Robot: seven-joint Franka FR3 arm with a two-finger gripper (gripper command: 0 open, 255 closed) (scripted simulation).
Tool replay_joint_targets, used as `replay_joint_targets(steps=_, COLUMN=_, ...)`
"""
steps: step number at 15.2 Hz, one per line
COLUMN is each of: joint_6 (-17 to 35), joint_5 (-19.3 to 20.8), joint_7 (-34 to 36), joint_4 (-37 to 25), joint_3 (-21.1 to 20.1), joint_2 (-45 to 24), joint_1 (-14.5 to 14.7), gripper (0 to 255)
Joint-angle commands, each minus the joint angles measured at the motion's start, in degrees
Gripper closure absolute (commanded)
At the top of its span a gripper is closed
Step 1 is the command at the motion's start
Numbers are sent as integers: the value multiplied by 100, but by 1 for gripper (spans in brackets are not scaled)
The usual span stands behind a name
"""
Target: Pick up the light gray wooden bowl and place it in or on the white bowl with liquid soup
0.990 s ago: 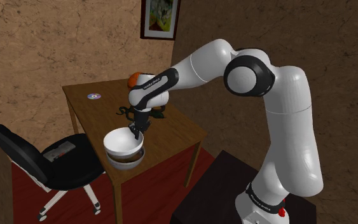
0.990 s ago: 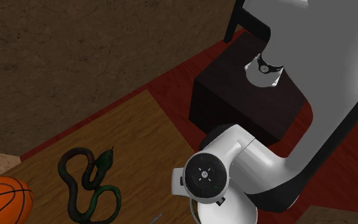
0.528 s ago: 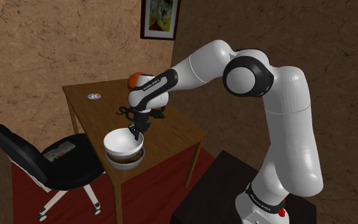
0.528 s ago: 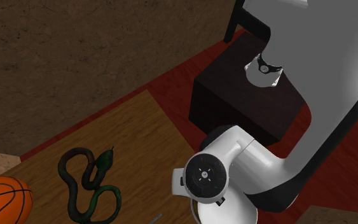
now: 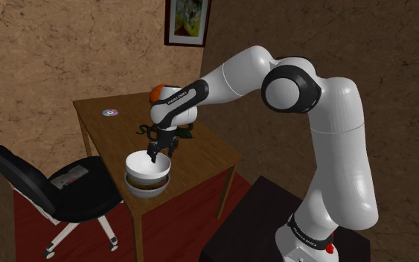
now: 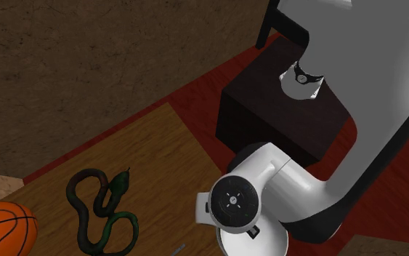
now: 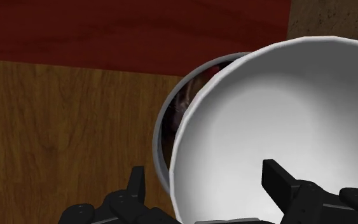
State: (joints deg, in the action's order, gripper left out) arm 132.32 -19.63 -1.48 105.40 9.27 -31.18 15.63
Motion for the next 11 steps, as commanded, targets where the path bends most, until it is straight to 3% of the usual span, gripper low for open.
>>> replay_joint_targets(steps=1, joint_6=-196, joint_5=68, joint_7=33, joint_4=11, joint_3=51, joint_2=208, joint_1=-1, gripper=0)
replay_joint_targets(steps=3, joint_6=-455, joint_5=150, joint_7=83, joint_4=-50, joint_3=105, joint_2=407, joint_1=-4, gripper=0)
replay_joint_targets(steps=11, joint_6=-454, joint_5=150, joint_7=83, joint_4=-50, joint_3=104, joint_2=407, joint_1=-5, gripper=0)
